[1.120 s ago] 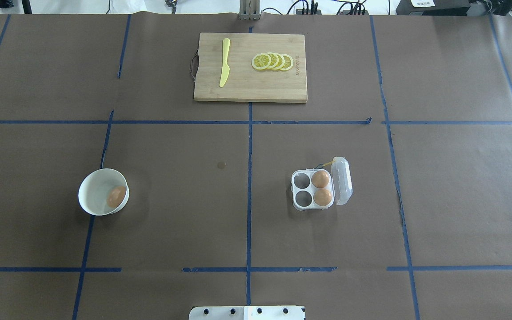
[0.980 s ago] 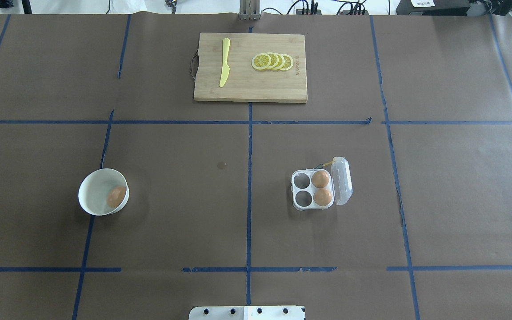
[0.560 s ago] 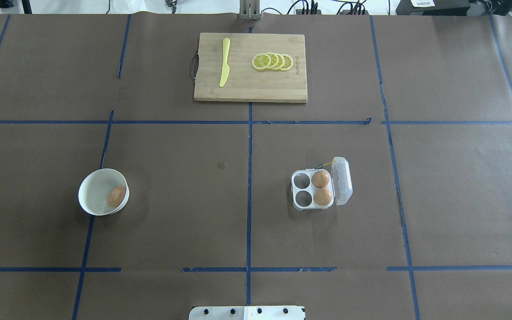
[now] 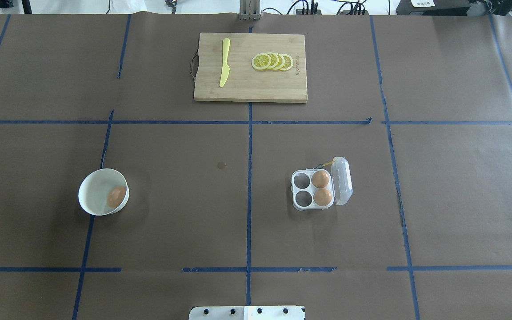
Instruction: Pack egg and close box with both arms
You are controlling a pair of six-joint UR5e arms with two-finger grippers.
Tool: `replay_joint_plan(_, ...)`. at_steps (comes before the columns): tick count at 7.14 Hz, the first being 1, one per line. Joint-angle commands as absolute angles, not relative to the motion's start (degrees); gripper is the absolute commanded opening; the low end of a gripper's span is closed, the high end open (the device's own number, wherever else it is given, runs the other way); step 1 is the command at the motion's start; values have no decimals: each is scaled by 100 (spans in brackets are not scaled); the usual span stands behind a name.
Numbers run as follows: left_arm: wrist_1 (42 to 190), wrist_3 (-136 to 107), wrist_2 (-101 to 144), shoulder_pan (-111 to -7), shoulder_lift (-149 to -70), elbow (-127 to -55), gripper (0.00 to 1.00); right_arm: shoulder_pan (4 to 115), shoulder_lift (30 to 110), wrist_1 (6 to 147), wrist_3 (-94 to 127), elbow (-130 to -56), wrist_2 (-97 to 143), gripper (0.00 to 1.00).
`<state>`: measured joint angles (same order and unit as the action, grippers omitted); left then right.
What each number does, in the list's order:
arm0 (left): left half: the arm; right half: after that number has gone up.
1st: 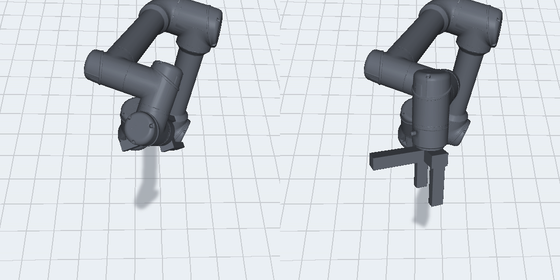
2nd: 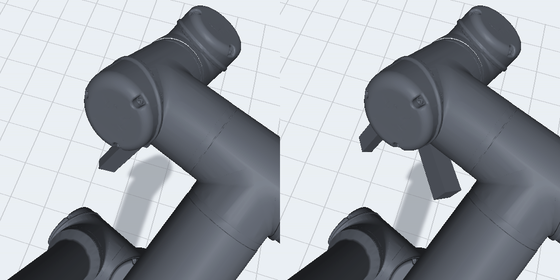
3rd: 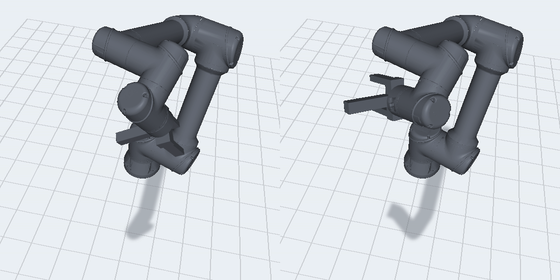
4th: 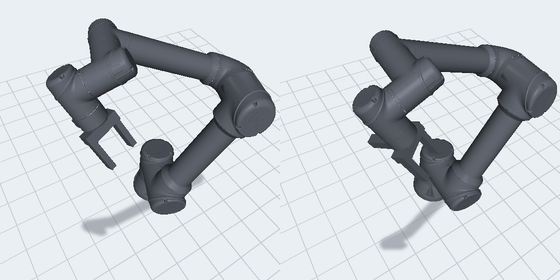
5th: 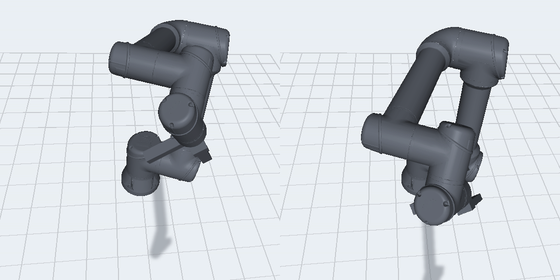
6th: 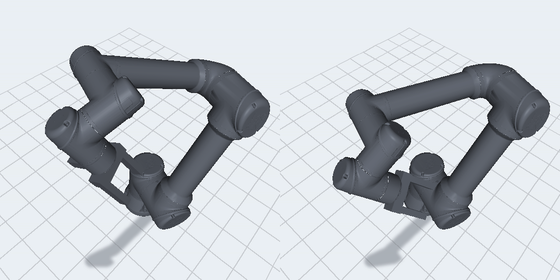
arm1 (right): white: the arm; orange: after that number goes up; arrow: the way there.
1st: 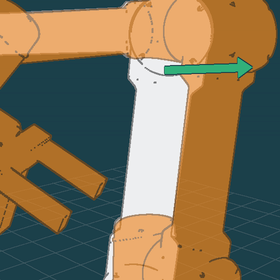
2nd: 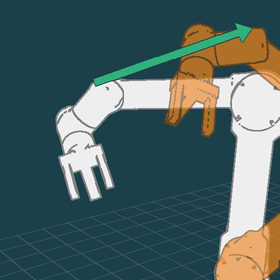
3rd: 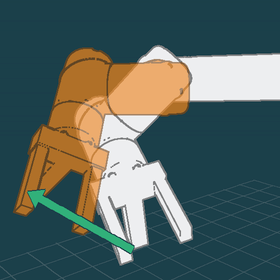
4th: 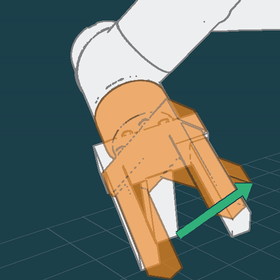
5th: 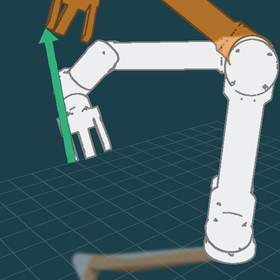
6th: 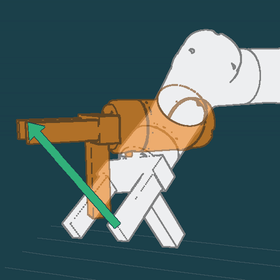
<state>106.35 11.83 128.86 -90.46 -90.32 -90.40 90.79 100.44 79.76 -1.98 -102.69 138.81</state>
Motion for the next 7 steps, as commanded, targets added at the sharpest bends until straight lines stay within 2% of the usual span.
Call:
replay_joint_plan(1,11502,1187,12902,-9044,-8974,-8878,100,9044,9932,7743,78,-10240,13869,100)
replay_joint_plan(2,11592,1213,12902,-9053,-8982,-8964,100,9044,9932,7743,70,-10239,13869,100)
replay_joint_plan(5,13372,1178,12841,-9044,-9070,-8877,100,9044,9932,7734,97,-10283,13922,100)
replay_joint_plan(7,13447,1178,13189,-9026,-9176,-8964,100,9035,9923,7734,88,-10275,13913,100)
